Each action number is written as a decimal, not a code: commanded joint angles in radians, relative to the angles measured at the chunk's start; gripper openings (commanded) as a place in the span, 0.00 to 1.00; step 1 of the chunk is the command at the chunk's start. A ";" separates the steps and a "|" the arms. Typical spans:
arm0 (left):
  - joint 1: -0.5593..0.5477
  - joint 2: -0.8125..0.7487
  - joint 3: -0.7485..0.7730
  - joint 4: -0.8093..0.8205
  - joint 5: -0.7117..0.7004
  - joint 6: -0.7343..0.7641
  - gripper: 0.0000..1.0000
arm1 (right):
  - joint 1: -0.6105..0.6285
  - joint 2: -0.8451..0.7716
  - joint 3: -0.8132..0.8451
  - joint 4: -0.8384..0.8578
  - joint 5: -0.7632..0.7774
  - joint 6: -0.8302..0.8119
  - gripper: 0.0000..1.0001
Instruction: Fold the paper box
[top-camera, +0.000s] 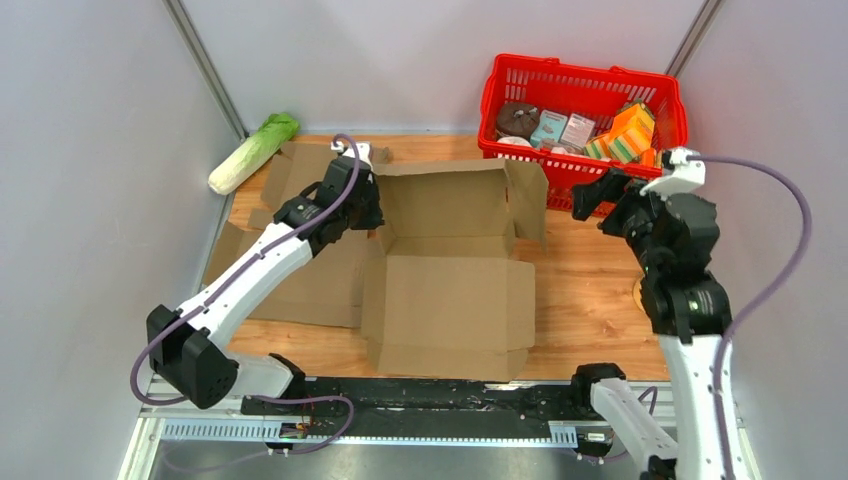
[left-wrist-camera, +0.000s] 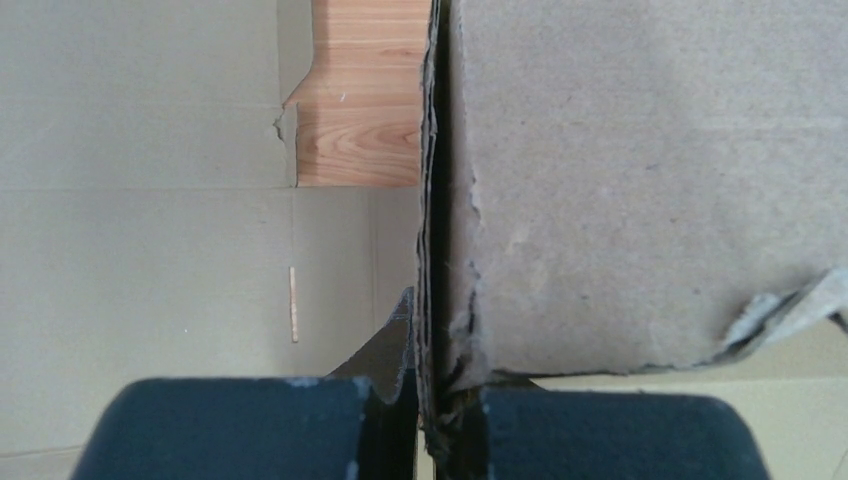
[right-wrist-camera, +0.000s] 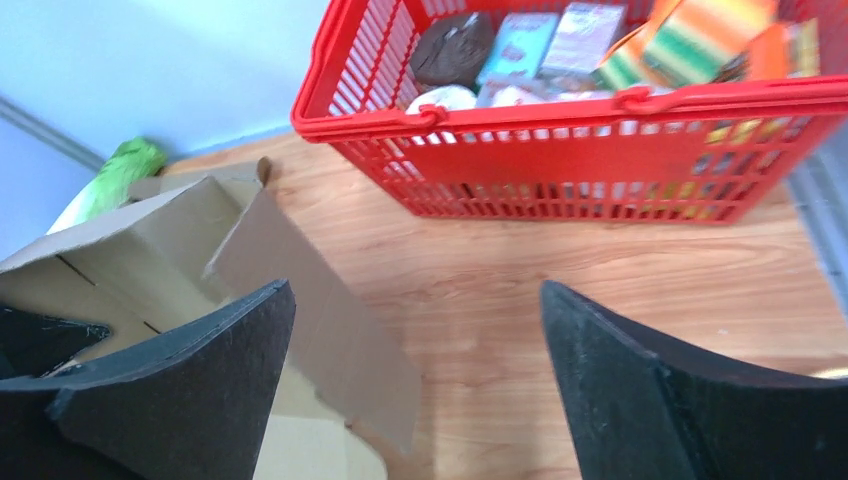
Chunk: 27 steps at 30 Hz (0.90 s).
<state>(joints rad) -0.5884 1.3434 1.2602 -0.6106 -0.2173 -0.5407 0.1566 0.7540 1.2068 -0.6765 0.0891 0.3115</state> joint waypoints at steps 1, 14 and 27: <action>0.073 -0.082 -0.008 0.029 0.212 0.114 0.00 | -0.220 0.151 -0.096 0.168 -0.559 0.060 1.00; 0.298 -0.174 -0.093 0.020 0.614 0.216 0.00 | -0.239 0.367 -0.285 0.933 -1.310 0.380 0.97; 0.389 -0.139 -0.082 0.015 0.730 0.199 0.00 | -0.092 0.320 -0.319 0.999 -1.310 0.439 0.87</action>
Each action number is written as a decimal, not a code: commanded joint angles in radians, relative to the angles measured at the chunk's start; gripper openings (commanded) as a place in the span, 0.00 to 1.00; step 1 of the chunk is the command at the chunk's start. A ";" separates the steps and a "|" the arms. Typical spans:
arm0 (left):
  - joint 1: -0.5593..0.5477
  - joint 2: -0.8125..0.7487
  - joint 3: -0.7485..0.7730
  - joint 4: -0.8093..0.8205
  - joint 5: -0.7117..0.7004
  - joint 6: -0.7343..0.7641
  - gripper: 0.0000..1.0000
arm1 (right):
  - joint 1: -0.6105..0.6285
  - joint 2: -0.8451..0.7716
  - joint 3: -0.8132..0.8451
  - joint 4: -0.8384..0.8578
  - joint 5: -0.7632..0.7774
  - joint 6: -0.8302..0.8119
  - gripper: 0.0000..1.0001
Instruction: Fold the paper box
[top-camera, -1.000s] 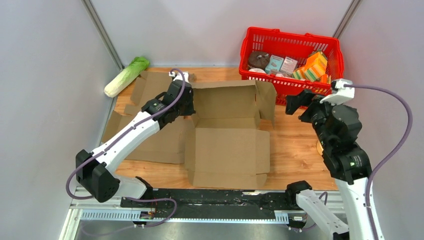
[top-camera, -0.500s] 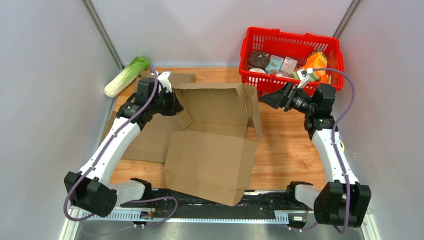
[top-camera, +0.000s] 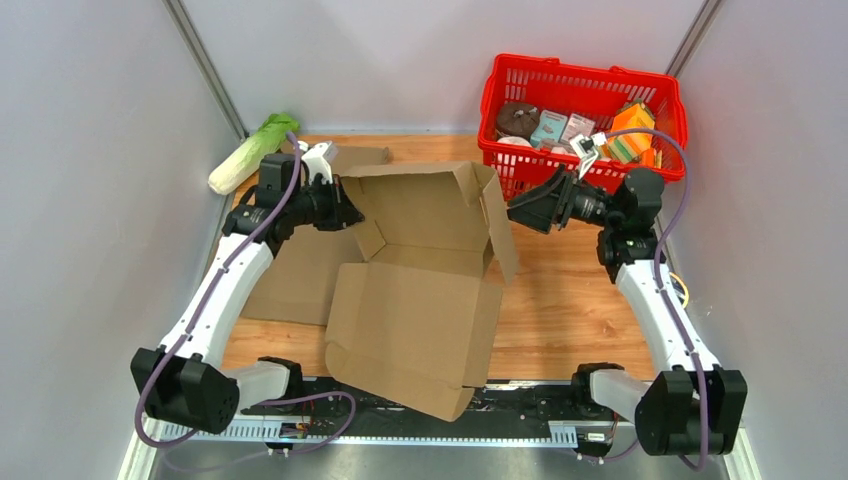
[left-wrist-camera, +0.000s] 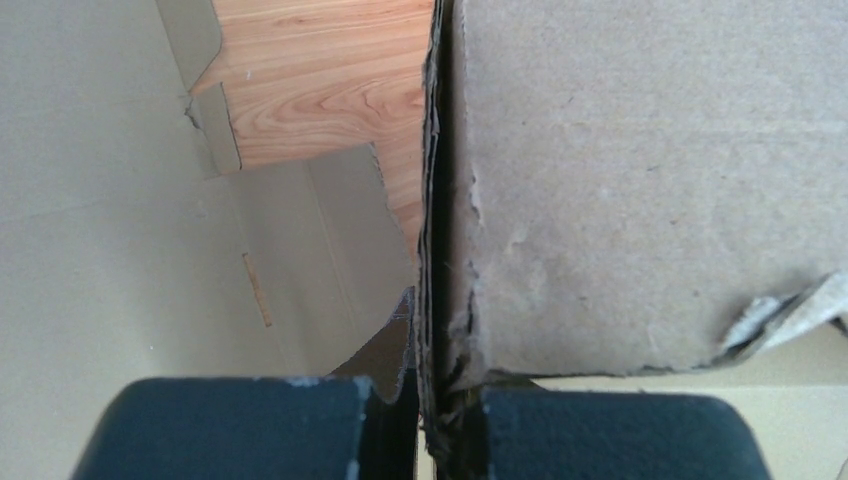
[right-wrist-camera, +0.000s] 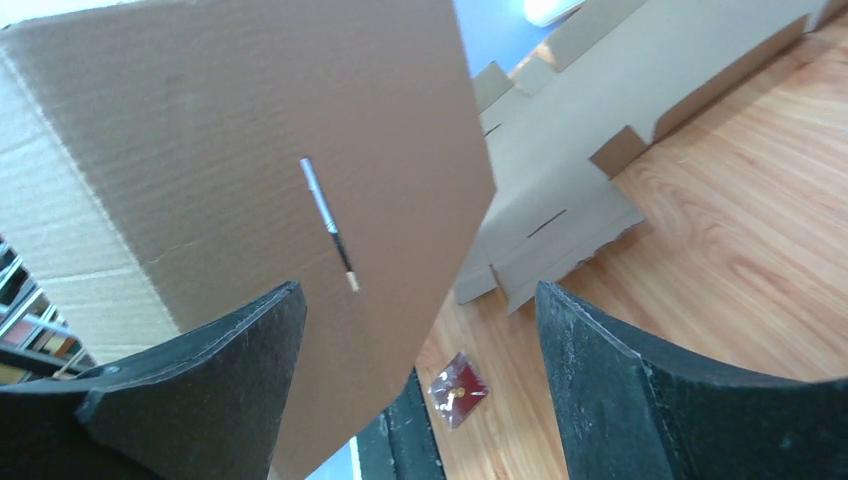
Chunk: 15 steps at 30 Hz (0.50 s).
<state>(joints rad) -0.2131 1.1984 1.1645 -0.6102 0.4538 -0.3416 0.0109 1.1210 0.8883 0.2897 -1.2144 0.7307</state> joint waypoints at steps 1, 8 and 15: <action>0.015 0.013 0.017 0.015 0.057 -0.002 0.00 | 0.070 -0.056 0.003 0.022 -0.002 0.015 0.87; 0.017 0.018 0.023 0.001 0.013 -0.004 0.00 | 0.150 -0.133 0.089 -0.369 0.189 -0.203 0.94; 0.017 -0.005 0.017 0.004 -0.011 -0.031 0.00 | 0.265 -0.126 0.086 -0.368 0.254 -0.201 0.94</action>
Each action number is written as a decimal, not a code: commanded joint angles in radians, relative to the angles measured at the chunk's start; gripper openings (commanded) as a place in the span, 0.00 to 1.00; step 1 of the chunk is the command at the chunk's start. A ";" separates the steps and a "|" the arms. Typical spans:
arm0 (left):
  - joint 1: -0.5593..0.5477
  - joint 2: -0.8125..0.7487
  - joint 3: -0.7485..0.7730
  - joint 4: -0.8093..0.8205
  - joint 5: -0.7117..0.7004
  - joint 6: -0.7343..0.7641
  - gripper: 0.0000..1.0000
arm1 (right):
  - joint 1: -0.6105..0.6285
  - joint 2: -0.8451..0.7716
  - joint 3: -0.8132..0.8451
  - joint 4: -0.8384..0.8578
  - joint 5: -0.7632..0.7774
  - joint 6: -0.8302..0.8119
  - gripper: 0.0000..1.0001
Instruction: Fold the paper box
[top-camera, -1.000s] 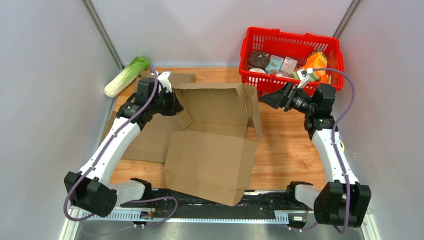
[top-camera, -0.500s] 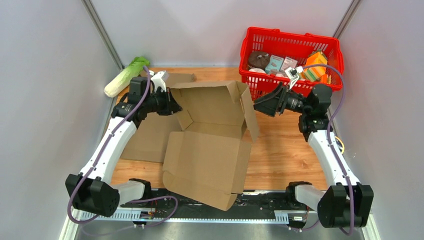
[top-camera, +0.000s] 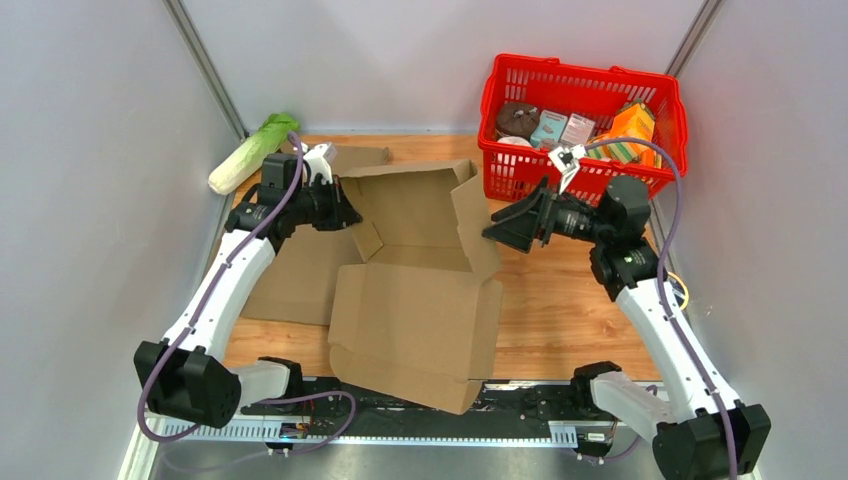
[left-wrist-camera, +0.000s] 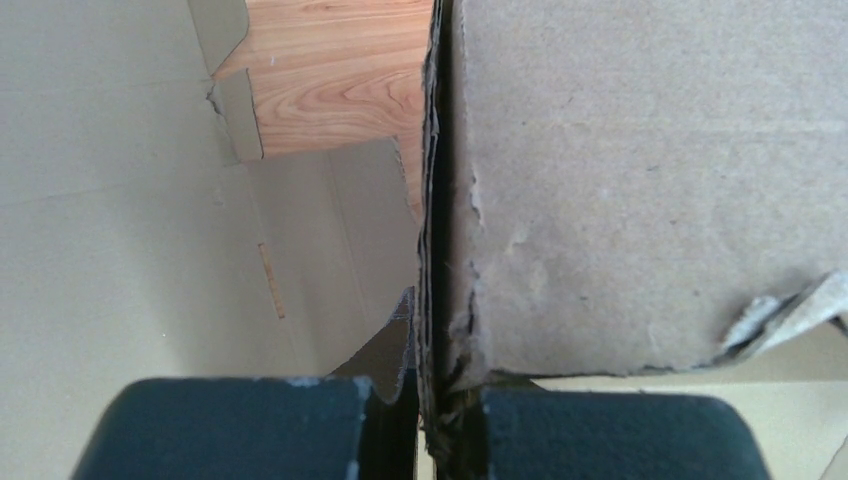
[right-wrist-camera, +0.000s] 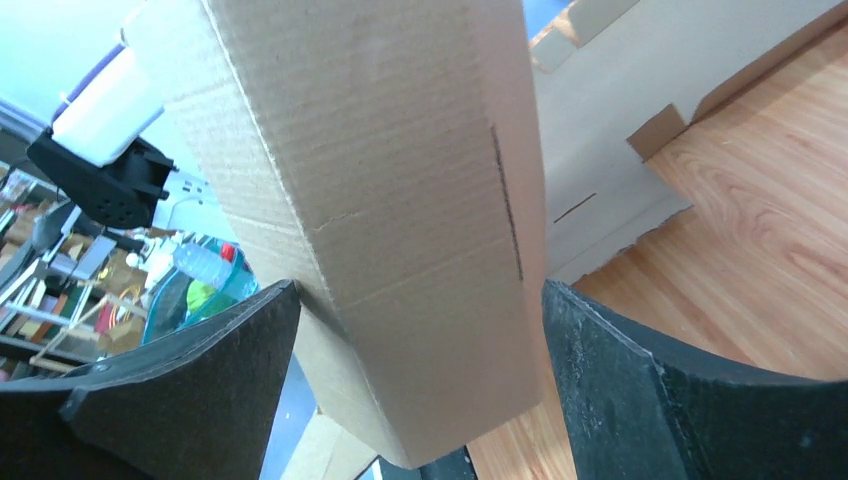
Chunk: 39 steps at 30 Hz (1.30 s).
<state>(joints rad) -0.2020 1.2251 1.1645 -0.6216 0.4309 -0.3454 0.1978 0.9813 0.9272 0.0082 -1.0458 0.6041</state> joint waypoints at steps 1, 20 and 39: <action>0.006 -0.033 0.015 0.013 0.019 -0.026 0.00 | 0.092 0.020 0.054 -0.089 0.096 -0.084 0.93; -0.046 -0.251 -0.100 0.017 -0.332 -0.027 0.00 | 0.449 0.099 0.157 -0.251 0.990 -0.346 0.64; -0.260 -0.260 -0.092 0.006 -0.593 -0.084 0.00 | 0.516 0.140 -0.004 -0.074 1.314 -0.357 0.48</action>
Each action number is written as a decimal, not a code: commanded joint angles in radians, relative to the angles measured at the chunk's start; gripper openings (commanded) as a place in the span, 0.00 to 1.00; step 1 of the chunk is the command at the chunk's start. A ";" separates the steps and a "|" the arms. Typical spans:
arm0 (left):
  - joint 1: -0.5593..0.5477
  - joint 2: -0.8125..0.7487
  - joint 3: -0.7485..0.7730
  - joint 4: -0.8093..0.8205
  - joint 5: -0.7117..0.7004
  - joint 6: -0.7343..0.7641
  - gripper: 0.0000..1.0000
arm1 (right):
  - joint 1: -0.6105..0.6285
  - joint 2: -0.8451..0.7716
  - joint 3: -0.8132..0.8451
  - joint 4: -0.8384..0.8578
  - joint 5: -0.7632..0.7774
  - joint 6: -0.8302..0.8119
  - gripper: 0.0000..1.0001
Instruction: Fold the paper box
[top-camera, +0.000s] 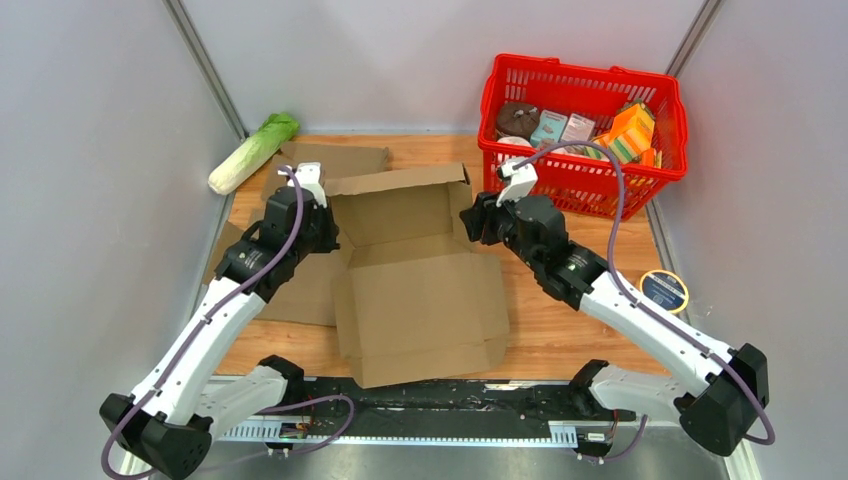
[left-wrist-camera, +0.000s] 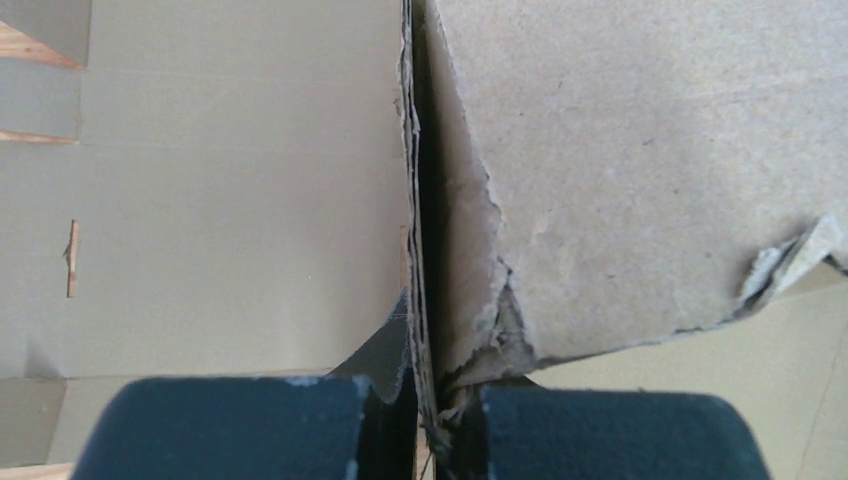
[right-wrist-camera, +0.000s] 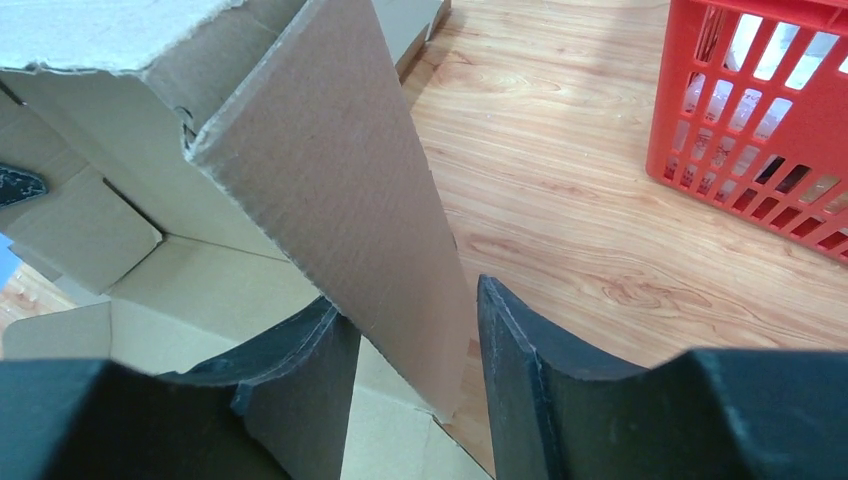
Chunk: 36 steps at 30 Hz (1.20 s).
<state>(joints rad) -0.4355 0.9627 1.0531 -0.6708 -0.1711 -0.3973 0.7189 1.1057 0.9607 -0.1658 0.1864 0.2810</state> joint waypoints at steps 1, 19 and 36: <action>-0.032 0.007 0.021 0.056 0.007 -0.032 0.00 | -0.006 0.019 -0.048 0.115 0.088 -0.037 0.46; -0.154 0.056 0.033 0.059 -0.011 -0.156 0.00 | 0.108 0.221 -0.091 0.364 0.593 -0.080 0.00; -0.220 0.064 0.074 0.019 -0.131 -0.186 0.00 | 0.143 0.186 -0.099 0.257 0.500 -0.152 0.73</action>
<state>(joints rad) -0.6331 1.0492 1.0805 -0.7227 -0.3428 -0.5495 0.8894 1.3922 0.8803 0.2008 0.8322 0.0799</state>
